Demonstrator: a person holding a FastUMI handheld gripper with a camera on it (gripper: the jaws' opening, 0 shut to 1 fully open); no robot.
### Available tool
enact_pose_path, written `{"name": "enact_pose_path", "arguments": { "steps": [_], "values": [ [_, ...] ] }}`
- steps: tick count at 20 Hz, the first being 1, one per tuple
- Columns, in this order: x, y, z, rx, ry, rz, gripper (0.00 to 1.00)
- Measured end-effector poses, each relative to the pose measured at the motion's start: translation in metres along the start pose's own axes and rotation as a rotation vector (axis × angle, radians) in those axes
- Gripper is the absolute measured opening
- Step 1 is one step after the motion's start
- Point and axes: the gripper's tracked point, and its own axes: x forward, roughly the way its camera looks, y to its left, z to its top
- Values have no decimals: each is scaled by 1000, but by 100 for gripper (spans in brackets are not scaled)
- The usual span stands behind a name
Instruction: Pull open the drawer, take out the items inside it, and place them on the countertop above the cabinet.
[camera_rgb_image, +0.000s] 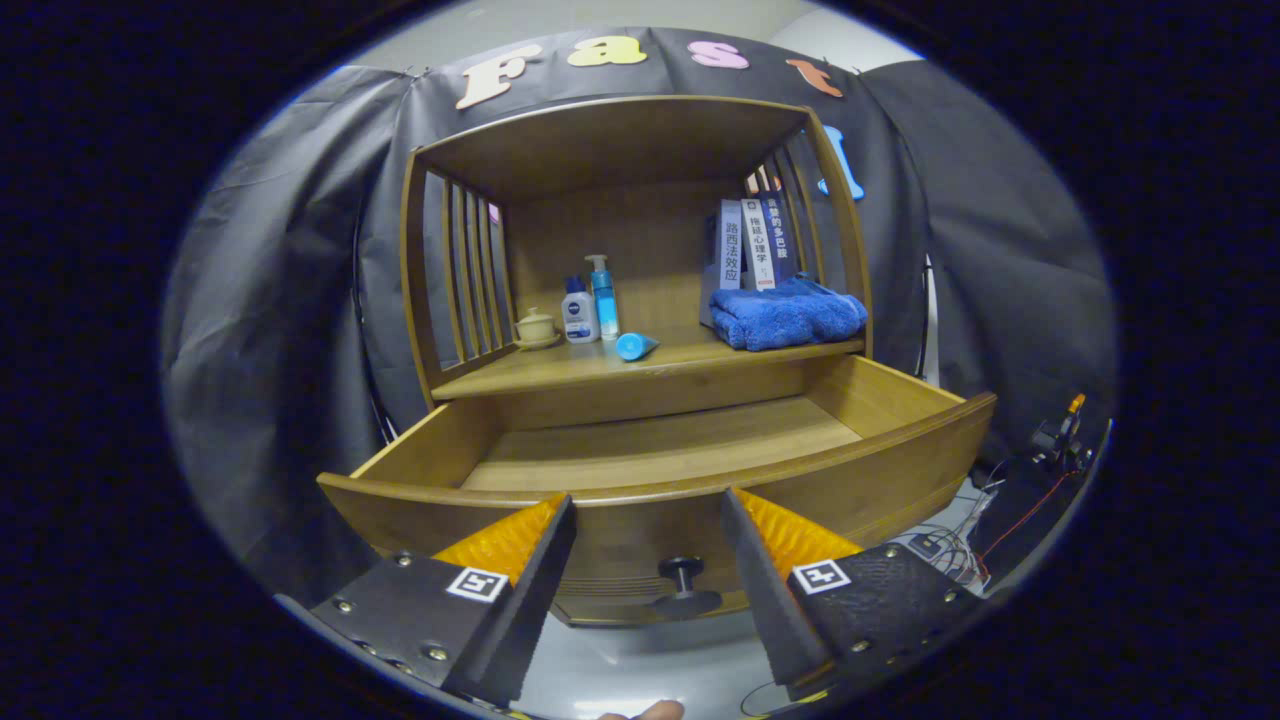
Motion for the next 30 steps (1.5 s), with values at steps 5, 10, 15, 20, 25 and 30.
{"name": "enact_pose_path", "arguments": {
  "steps": [5,10,15,20,25,30],
  "values": [
    [23,5,6,-13,15,-7,88],
    [49,12,23,-9,-13,-3,89],
    [64,14,20,-14,3,3,89],
    [99,15,27,-17,1,7,89],
    [128,18,30,-39,14,4,89],
    [149,19,36,-45,11,10,89]
  ]
}}
